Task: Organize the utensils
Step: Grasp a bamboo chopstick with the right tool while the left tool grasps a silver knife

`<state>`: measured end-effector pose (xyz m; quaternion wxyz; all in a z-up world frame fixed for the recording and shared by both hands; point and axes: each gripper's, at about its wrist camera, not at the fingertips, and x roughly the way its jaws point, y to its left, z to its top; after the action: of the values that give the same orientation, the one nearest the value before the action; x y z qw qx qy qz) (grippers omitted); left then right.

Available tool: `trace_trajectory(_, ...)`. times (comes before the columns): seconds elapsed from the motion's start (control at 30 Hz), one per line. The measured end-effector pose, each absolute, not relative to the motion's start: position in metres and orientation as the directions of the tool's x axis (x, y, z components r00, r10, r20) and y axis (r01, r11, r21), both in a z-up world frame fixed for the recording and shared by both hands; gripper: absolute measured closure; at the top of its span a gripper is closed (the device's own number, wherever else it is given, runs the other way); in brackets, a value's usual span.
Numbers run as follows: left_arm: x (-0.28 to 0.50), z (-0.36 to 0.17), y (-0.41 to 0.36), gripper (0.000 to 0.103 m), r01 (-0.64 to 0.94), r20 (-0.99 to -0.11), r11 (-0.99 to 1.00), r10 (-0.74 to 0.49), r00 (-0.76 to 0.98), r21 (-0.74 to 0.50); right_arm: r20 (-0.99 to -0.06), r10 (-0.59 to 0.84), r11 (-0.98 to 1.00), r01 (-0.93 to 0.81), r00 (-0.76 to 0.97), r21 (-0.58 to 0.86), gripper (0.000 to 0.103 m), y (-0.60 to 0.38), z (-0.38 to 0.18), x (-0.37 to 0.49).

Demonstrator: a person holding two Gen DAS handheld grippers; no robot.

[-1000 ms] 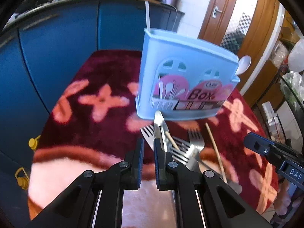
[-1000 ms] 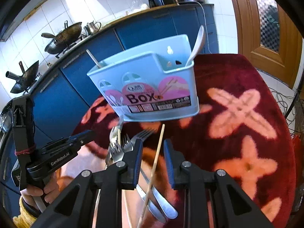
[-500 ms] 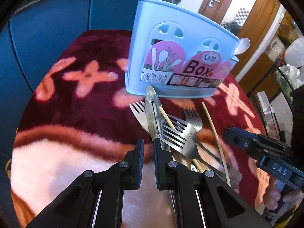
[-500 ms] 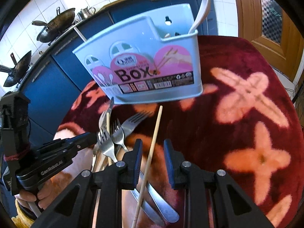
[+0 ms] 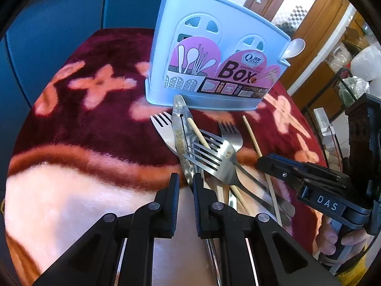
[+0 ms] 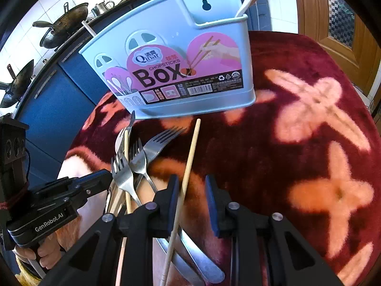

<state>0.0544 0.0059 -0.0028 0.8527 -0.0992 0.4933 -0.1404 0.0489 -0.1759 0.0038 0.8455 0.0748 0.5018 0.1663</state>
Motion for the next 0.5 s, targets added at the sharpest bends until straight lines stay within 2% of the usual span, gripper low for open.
trace_trajectory(0.23,0.066,-0.008,0.008,0.091,0.141,-0.784,0.898,-0.433,0.446,-0.416,-0.827,0.355,0.933,-0.214,0.437,0.288,0.077,-0.175,0.002,0.049)
trace_trajectory(0.43,0.065,-0.009,0.005,0.091,0.148,-0.770,0.895,-0.440,0.463,-0.422,-0.829,0.336,0.940,-0.214,0.447,0.265,0.092,-0.173,0.001,0.049)
trace_trajectory(0.5,0.064,-0.009,0.006,0.095,0.151,-0.766,0.894,-0.440,0.468,-0.422,-0.828,0.334,0.941,-0.214,0.449,0.263,0.095,-0.173,0.001,0.049)
